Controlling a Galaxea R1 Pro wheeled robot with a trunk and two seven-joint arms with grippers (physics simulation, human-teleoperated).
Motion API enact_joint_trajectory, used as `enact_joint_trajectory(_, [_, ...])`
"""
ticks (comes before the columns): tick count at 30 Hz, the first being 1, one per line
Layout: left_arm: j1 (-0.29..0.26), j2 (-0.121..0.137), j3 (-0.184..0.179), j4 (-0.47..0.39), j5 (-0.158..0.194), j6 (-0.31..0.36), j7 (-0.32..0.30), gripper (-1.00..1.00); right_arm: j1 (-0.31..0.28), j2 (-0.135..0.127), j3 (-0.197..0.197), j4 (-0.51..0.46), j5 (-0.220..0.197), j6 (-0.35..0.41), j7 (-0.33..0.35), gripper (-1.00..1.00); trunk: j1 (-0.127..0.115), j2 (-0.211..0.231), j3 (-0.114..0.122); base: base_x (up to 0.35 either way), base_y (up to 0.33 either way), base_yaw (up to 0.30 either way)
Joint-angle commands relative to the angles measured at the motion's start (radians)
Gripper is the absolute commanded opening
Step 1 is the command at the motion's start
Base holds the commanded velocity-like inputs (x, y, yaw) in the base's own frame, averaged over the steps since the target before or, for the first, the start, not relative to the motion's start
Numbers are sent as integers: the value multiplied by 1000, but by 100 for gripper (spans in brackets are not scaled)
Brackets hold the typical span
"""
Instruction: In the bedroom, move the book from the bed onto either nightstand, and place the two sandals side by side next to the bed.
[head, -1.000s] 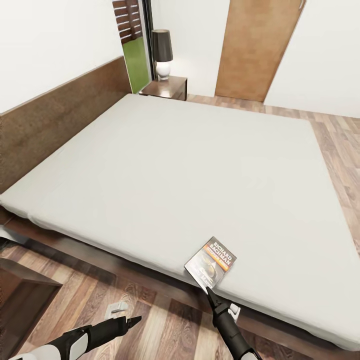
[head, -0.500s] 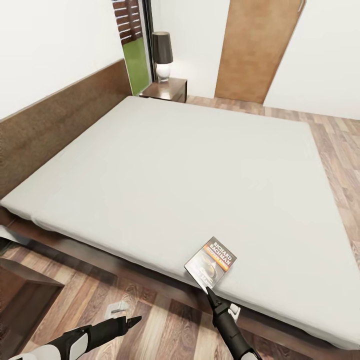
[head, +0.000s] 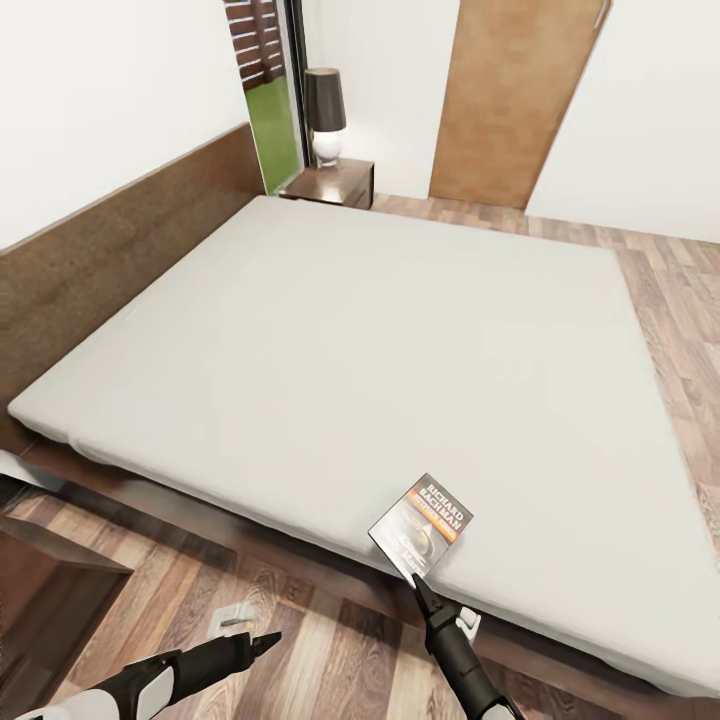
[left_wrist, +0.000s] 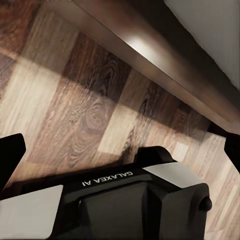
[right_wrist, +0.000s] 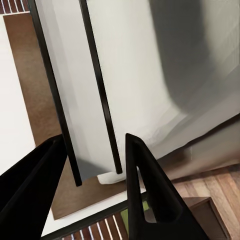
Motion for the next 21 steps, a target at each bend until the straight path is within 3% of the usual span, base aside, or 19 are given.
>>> enact_joint_trajectory(1, [0,1,-8,-1,10,3,-2,100,0,0,-1,0,-7,11,2,-100,-4,7,3,0,0,0])
enact_joint_trajectory(6, [0,2,-8,-1,10,3,-2,100,0,0,2,0,-2,10,2,-100,-23,42,18,0,0,0])
enact_joint_trajectory(11, [0,0,-8,-1,10,3,-2,100,0,0,82,-1,31,10,1,-100,-42,77,34,0,0,0])
enact_joint_trajectory(12, [0,0,-8,-1,10,3,-3,100,0,0,123,-1,38,10,2,-100,-46,84,37,0,0,0])
enact_joint_trajectory(15, [0,0,-8,-1,10,3,-4,100,0,-1,183,-1,45,10,5,-100,-58,105,47,0,0,0])
enact_joint_trajectory(21, [0,1,-8,-1,10,3,-3,100,6,-14,208,-11,49,7,32,-100,-81,147,65,0,0,0])
